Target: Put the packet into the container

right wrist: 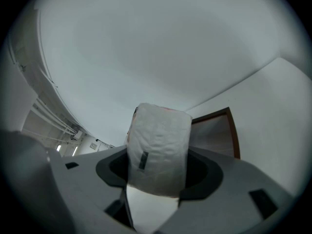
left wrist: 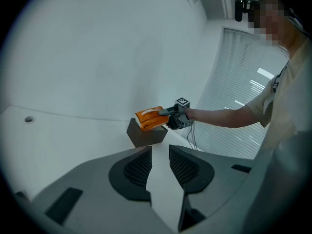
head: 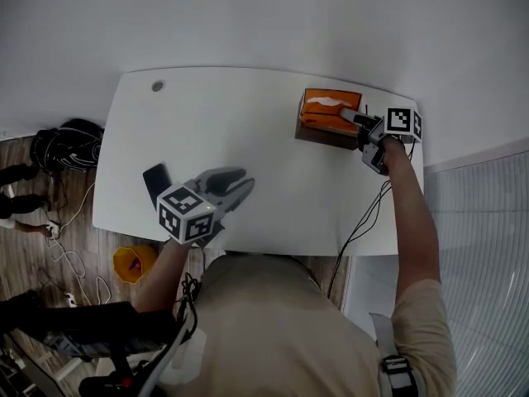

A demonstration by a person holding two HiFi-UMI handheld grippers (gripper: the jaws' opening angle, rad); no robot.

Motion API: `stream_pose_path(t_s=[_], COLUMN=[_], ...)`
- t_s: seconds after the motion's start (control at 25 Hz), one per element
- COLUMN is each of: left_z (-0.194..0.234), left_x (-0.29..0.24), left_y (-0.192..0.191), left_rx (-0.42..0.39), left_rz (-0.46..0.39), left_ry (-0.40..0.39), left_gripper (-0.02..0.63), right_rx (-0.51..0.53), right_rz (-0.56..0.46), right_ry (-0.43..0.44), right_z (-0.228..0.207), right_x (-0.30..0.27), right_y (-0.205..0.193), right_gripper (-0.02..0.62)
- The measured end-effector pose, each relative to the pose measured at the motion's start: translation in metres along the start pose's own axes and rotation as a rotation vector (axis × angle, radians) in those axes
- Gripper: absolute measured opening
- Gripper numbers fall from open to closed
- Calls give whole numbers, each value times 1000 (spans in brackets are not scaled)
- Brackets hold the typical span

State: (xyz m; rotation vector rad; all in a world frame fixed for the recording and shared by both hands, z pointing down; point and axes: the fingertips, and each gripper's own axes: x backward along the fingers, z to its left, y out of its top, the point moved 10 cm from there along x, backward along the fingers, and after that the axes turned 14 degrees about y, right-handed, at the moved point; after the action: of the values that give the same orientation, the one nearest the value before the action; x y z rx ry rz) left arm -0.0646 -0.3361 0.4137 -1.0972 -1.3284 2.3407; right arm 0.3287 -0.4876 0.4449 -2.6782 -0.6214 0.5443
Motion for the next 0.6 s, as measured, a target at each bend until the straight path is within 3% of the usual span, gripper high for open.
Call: stream_pose_path(t_s=[0.2, 0.6], left_z=[0, -3], left_x=[-1, -4], left_y=[-2, -2], left_rx=[8, 3], left_rz=[7, 15], left_ry=[3, 4], left_gripper=[118, 118], right_rx=[-39, 53], right_rz=[37, 92], right_ry=[-21, -125], right_z=[-11, -8], right_x=[-1, 3], right_y=[3, 6], right_gripper=[267, 299])
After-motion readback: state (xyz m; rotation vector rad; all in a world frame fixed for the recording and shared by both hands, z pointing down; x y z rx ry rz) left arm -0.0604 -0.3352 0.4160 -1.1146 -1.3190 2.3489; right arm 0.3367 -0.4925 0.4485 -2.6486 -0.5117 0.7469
